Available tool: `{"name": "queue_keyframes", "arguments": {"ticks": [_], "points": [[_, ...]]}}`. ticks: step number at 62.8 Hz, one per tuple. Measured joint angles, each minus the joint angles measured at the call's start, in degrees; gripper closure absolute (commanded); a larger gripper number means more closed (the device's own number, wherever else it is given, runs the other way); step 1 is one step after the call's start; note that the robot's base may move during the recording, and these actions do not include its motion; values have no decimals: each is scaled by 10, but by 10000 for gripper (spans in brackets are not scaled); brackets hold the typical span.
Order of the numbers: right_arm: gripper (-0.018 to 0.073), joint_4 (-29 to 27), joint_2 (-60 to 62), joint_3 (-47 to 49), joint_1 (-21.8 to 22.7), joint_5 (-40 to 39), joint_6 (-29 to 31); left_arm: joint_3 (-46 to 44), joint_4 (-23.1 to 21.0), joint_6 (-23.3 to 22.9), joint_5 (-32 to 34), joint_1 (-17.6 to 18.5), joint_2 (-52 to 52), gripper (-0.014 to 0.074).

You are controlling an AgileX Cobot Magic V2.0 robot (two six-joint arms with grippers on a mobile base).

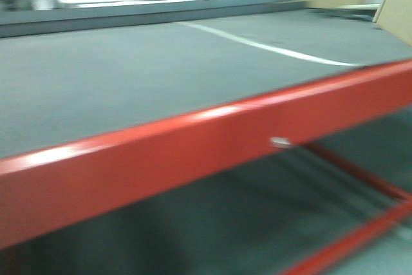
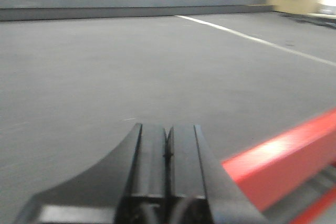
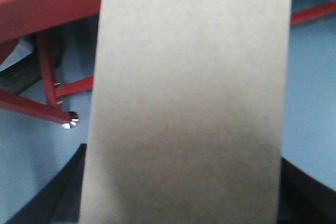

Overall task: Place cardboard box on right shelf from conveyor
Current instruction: 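Drive to the steel shelf rack carrying the box in the right gripper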

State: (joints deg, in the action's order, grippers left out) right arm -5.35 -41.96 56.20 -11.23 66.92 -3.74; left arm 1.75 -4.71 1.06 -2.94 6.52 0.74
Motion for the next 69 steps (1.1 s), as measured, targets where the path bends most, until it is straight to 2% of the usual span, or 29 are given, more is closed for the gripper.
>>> {"name": "queue_keyframes", "arguments": {"ticks": [69], "points": [[358, 0, 0, 0, 0, 0, 0, 0, 0, 0, 0, -8, 0, 715]]}}
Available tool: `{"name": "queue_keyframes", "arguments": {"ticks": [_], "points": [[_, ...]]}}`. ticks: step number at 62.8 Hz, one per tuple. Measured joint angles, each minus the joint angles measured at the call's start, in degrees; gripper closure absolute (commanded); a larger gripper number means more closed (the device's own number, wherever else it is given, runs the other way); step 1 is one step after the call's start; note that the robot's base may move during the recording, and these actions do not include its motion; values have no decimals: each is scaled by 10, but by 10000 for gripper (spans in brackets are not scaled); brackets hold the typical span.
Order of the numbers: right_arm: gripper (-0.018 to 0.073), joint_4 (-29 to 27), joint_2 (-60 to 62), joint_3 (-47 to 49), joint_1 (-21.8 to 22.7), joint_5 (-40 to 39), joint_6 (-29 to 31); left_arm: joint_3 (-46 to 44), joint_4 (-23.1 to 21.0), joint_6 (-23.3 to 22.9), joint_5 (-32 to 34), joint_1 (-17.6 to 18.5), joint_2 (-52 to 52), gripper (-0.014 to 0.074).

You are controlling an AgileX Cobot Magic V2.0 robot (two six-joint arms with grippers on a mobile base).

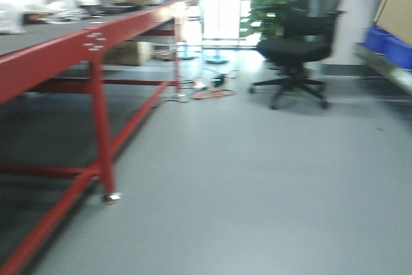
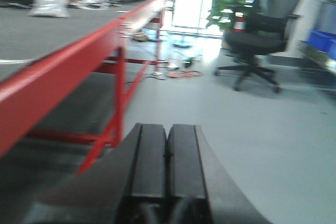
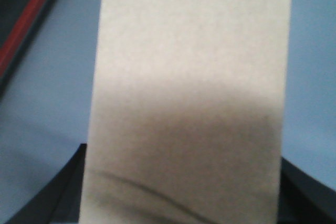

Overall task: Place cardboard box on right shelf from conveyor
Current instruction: 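Drive to the steel shelf rack carrying the box in the right gripper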

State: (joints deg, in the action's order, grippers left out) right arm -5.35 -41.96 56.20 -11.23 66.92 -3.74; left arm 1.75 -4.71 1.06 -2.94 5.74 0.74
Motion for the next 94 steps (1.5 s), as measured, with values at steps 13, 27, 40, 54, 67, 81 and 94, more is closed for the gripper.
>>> {"name": "queue_keyframes", "arguments": {"ticks": [13, 27, 40, 54, 67, 81, 94], "points": [[358, 0, 0, 0, 0, 1, 0, 0, 0, 0, 0, 0, 0, 715], [358, 0, 0, 0, 0, 3, 0, 0, 0, 0, 0, 0, 0, 715], [358, 0, 0, 0, 0, 4, 0, 0, 0, 0, 0, 0, 0, 715], [358, 0, 0, 0, 0, 4, 0, 0, 0, 0, 0, 0, 0, 715], [358, 0, 0, 0, 0, 4, 0, 0, 0, 0, 0, 0, 0, 715], [358, 0, 0, 0, 0, 4, 0, 0, 0, 0, 0, 0, 0, 715], [358, 0, 0, 0, 0, 4, 0, 0, 0, 0, 0, 0, 0, 715]]}}
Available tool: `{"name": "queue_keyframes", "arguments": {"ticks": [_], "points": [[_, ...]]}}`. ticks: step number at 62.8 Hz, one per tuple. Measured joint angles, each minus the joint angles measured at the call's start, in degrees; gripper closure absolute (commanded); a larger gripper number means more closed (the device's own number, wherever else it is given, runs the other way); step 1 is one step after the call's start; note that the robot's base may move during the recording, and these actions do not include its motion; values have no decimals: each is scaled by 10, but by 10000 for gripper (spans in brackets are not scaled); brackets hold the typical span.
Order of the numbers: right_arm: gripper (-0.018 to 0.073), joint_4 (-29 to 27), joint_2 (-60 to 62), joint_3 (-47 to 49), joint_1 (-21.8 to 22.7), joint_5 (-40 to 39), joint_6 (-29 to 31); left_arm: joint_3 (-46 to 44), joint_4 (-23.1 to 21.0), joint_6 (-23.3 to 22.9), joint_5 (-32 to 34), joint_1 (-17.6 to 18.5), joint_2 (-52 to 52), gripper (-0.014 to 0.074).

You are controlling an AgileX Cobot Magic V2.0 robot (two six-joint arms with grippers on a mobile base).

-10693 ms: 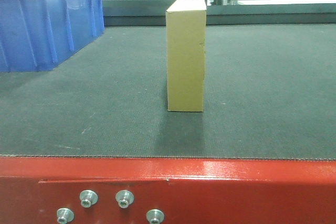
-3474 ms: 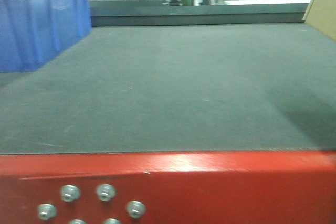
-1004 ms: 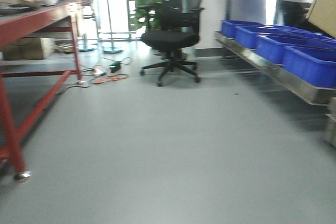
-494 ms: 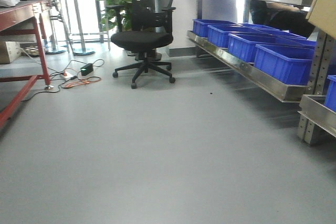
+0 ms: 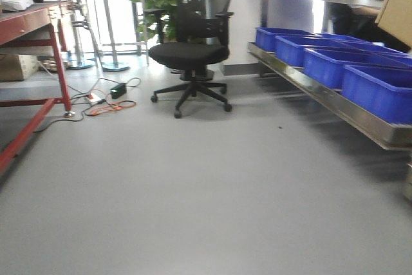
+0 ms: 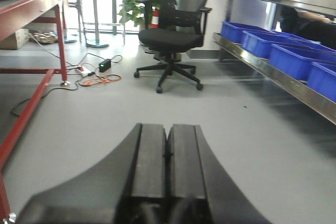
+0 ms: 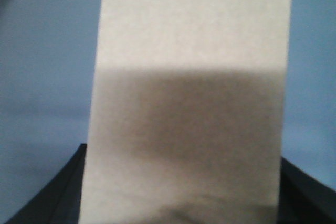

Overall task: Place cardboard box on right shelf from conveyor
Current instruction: 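Drive to the steel shelf rack carrying the box in the right gripper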

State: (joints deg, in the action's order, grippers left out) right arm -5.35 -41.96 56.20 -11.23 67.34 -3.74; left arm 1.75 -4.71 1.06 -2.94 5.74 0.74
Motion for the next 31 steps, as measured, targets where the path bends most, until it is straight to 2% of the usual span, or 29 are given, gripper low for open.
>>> {"name": "queue_keyframes", "arguments": {"ticks": [31], "points": [[358, 0, 0, 0, 0, 0, 0, 0, 0, 0, 0, 0, 0, 715]]}}
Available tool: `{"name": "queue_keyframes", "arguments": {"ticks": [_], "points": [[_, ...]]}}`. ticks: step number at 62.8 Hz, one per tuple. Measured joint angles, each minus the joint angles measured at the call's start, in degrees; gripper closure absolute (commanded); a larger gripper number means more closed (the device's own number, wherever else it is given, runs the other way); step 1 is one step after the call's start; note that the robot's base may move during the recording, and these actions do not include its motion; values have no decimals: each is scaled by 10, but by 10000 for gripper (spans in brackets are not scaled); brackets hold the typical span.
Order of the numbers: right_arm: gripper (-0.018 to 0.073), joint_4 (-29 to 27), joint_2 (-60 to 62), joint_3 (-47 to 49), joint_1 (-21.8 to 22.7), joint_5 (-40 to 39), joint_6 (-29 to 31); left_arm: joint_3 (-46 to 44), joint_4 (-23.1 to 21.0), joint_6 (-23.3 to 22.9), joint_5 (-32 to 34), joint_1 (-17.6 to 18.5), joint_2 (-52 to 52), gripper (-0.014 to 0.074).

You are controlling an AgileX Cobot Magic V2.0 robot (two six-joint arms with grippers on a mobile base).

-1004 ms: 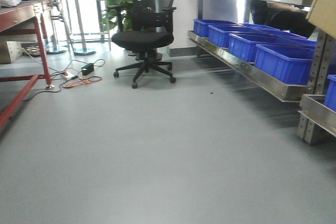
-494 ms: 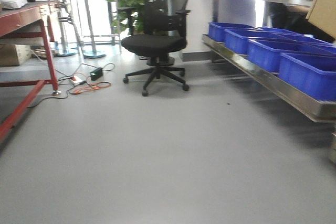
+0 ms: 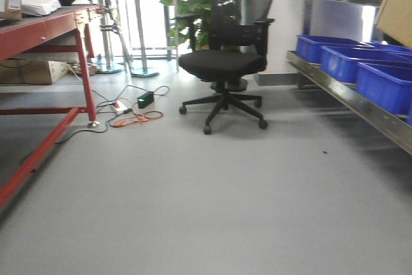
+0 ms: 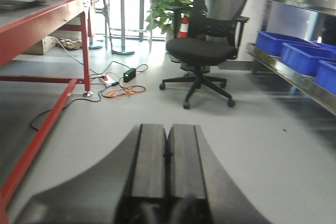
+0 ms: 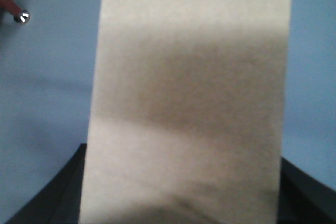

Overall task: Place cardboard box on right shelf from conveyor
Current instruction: 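Drive to the steel shelf rack carrying the box in the right gripper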

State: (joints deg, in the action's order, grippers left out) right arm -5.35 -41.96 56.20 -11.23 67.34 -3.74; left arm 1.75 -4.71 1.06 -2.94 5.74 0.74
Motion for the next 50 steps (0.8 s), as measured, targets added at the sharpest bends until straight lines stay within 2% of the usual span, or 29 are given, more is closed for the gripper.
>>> {"name": "queue_keyframes", "arguments": {"ticks": [50], "points": [[358, -1, 0, 0, 0, 0, 0, 0, 0, 0, 0, 0, 0, 715]]}}
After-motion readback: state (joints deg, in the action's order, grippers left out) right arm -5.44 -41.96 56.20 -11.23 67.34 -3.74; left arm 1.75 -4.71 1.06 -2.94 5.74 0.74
